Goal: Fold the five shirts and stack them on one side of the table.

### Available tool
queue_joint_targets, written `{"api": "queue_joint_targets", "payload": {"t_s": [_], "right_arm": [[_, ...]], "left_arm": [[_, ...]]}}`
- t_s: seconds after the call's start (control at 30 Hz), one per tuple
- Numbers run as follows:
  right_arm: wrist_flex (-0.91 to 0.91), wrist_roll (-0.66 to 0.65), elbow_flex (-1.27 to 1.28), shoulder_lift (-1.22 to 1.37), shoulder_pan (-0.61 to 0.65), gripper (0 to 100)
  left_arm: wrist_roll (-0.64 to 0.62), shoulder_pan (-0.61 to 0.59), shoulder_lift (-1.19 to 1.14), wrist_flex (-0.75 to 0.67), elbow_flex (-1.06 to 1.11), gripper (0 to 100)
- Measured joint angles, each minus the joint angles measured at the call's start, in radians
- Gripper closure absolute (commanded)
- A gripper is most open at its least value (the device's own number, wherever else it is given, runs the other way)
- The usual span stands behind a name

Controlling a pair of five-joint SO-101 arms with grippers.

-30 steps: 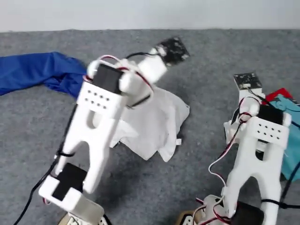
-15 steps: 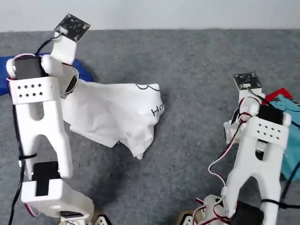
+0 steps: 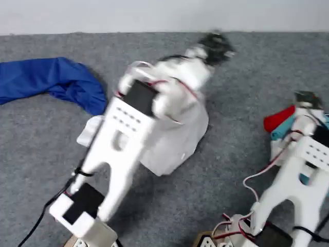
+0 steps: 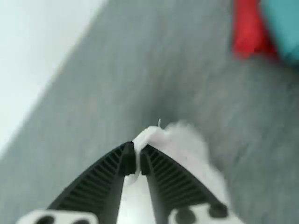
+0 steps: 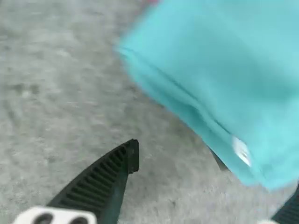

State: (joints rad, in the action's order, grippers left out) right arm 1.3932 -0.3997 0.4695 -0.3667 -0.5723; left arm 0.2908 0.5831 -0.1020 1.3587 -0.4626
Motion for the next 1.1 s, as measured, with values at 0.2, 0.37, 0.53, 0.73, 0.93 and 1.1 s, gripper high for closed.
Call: {"api": "queue_joint_targets", "payload": {"t_s": [0.2, 0.37, 0.53, 0.73, 0.93, 1.1], "right_arm": [[0.0, 0.012, 0.0, 0.0, -0.026, 50.9], [0.0, 0.014, 0.0, 0.0, -0.026, 50.9], [0.0, 0.014, 0.0, 0.0, -0.026, 50.9], [0.012, 0.015, 0.0, 0.0, 0.035, 50.9], [0.028, 0.015, -0.006, 0.0, 0.345, 51.1], [0.028, 0.014, -0.153, 0.0, 0.718, 67.6]], "left_arm": [[-0.107, 0.078, -0.069, -0.06, 0.0, 89], [-0.282, 0.126, -0.123, -0.068, -0.011, 84], [-0.339, 0.124, -0.124, 0.017, -0.161, 83], [-0.328, 0.123, -0.124, 0.196, -0.404, 83], [-0.192, -0.269, -0.12, 0.365, -0.545, 83], [-0.21, -0.704, -0.063, 0.376, -0.488, 83]]}}
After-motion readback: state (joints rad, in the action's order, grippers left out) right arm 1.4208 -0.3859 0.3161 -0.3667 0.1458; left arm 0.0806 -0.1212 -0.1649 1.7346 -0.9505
